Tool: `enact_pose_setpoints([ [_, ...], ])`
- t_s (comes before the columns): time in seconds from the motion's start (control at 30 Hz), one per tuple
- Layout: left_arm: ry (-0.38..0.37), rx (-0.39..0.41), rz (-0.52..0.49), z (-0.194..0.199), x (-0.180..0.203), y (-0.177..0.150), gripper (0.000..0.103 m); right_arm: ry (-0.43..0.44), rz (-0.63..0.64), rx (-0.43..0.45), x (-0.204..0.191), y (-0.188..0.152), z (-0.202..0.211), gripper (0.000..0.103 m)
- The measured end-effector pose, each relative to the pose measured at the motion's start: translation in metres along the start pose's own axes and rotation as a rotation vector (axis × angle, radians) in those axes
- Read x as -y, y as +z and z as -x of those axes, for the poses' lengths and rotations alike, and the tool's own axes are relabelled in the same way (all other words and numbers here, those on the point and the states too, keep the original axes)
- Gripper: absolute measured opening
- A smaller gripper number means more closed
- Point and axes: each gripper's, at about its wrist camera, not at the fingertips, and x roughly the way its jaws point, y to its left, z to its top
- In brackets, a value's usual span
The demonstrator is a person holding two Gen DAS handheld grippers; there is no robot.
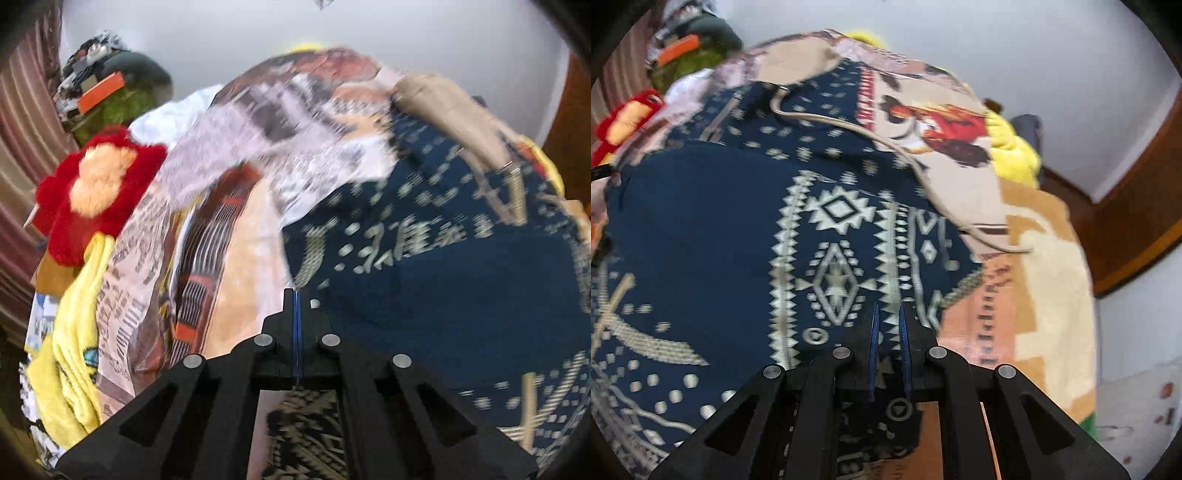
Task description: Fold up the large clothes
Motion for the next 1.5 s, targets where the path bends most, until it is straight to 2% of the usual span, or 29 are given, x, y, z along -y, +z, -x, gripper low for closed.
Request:
enact_pose_setpoints([
  [0.07, -0.041, -0.055, 0.049, -0.018, -0.012, -0.010, 0.000, -0.013, -0.003, -0.009, 0.002, 0.000, -0.002, 0.007],
  [0.13, -0.049, -0.074, 0.062, -0.023, -0.017, -0.017, 0.000, -0.024, -0.008, -0.016, 0.004, 0.000, -0.005, 0.007],
  [0.3, -0.095, -0.058, 0.048, -0.004, -0.020, -0.022, 0.001, -0.057, 0.002, -0.021, 0.002, 0.000, -0.008, 0.007],
  [0.4, -0.153, -0.029, 0.005, 0.018, -0.003, -0.012, 0.002, -0.050, -0.029, -0.033, 0.002, 0.005, -0.001, 0.007],
  [0.43, -0.163, -0.029, -0.004, 0.019, 0.002, -0.010, 0.002, -0.014, -0.047, -0.028, 0.003, 0.008, 0.004, 0.007],
  [0.53, -0.217, -0.041, -0.036, 0.014, 0.028, -0.004, 0.003, 0.171, -0.102, -0.003, 0.003, 0.020, 0.017, 0.007],
  [0.63, -0.287, -0.082, -0.034, 0.000, 0.051, -0.010, 0.007, 0.251, -0.067, -0.001, -0.014, 0.032, 0.020, 0.007],
  [0.7, -0.295, -0.131, -0.046, -0.020, 0.069, -0.017, 0.010, 0.228, 0.005, -0.027, -0.033, 0.033, 0.013, 0.007],
  [0.77, -0.269, -0.138, -0.069, -0.029, 0.076, -0.022, 0.011, 0.141, 0.118, -0.061, -0.053, 0.029, -0.005, 0.007],
  [0.83, -0.221, -0.103, -0.123, -0.028, 0.086, -0.028, 0.011, 0.048, 0.199, 0.022, -0.063, 0.021, -0.006, 0.007],
  [0.87, -0.213, -0.101, -0.130, -0.028, 0.087, -0.028, 0.011, 0.003, 0.223, 0.031, -0.065, 0.020, -0.007, 0.008],
  [0.9, -0.188, -0.097, -0.154, -0.027, 0.091, -0.030, 0.011, -0.009, 0.231, 0.034, -0.066, 0.020, -0.007, 0.015],
  [0.97, -0.151, -0.083, -0.199, -0.025, 0.097, -0.034, 0.011, -0.078, 0.227, 0.049, -0.062, 0.021, -0.007, 0.055],
  [1.0, -0.143, -0.080, -0.210, -0.025, 0.098, -0.035, 0.011, -0.157, 0.229, 0.069, -0.058, 0.022, -0.008, 0.096],
  [1.03, -0.144, -0.082, -0.207, -0.026, 0.099, -0.036, 0.011, -0.220, 0.226, 0.098, -0.051, 0.023, -0.009, 0.103],
  [1.13, -0.163, -0.090, -0.177, -0.027, 0.096, -0.037, 0.011, -0.063, 0.101, 0.025, -0.021, 0.028, -0.015, 0.103],
  [1.2, -0.173, -0.089, -0.175, -0.026, 0.090, -0.035, 0.011, -0.006, 0.057, -0.005, -0.009, 0.030, -0.015, 0.102],
  [1.37, -0.187, -0.099, -0.175, -0.011, 0.085, -0.028, 0.015, 0.013, 0.047, 0.097, 0.002, 0.035, 0.016, 0.102],
  [1.4, -0.183, -0.077, -0.169, -0.001, 0.083, -0.022, 0.022, 0.023, 0.050, 0.123, 0.002, 0.038, 0.024, 0.102],
  [1.43, -0.168, -0.057, -0.171, 0.005, 0.083, -0.017, 0.037, 0.032, 0.051, 0.143, 0.002, 0.044, 0.031, 0.103],
  [1.5, -0.144, -0.018, -0.177, 0.011, 0.082, -0.006, 0.054, 0.054, 0.050, 0.186, -0.001, 0.051, 0.045, 0.103],
])
